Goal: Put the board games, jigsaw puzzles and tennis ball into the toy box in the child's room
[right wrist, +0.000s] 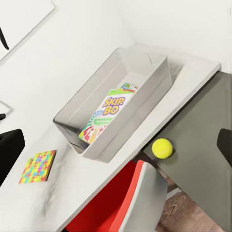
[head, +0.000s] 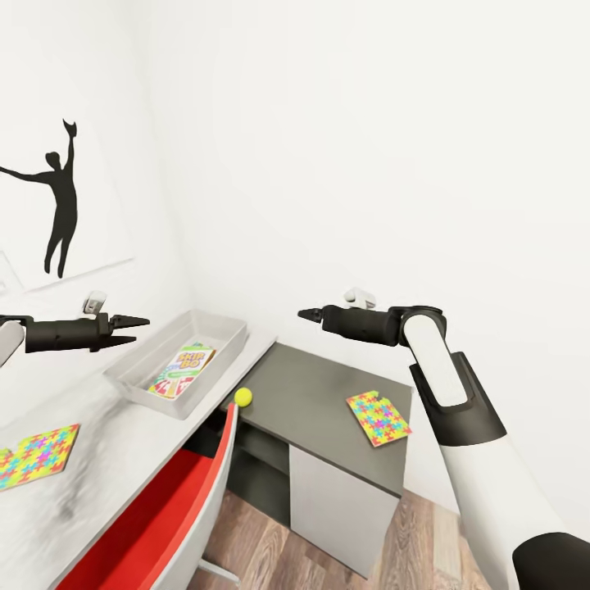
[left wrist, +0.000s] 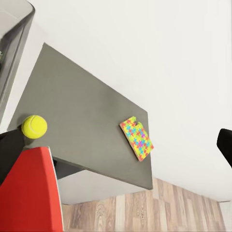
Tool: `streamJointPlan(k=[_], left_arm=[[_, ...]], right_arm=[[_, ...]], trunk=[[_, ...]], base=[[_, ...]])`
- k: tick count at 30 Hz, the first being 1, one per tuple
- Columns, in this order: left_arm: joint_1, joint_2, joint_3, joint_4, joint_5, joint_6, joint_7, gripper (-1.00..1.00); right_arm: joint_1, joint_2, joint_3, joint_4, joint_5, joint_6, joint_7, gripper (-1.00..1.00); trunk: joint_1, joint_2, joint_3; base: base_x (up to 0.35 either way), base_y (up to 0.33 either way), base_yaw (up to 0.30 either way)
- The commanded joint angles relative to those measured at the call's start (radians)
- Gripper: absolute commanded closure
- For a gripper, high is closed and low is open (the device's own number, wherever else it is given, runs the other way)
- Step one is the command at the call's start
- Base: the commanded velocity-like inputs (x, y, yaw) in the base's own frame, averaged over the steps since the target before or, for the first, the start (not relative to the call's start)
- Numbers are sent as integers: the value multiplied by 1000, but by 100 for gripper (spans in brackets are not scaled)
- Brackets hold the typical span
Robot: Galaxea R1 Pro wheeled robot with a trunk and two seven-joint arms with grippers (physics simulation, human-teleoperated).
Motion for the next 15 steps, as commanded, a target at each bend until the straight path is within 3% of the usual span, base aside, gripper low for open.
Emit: streamJointPlan(k=[1, 7, 15], left_arm=[[-2, 1, -4, 0, 2, 3, -3, -100], [-2, 1, -4, 0, 2, 3, -3, -100], [-2, 1, -4, 0, 2, 1, -3, -100]], right_arm=[[-1, -1, 1, -1, -10, 1, -10, -100], [-1, -2, 1, -1, -10, 1, -10, -100], [0, -2, 2, -1, -10, 1, -10, -100]], trunk=[[1, -2, -1], [1, -2, 5], [1, -2, 14]], base=[[-8, 0, -162], [-19, -1, -188], [-124, -86, -206]])
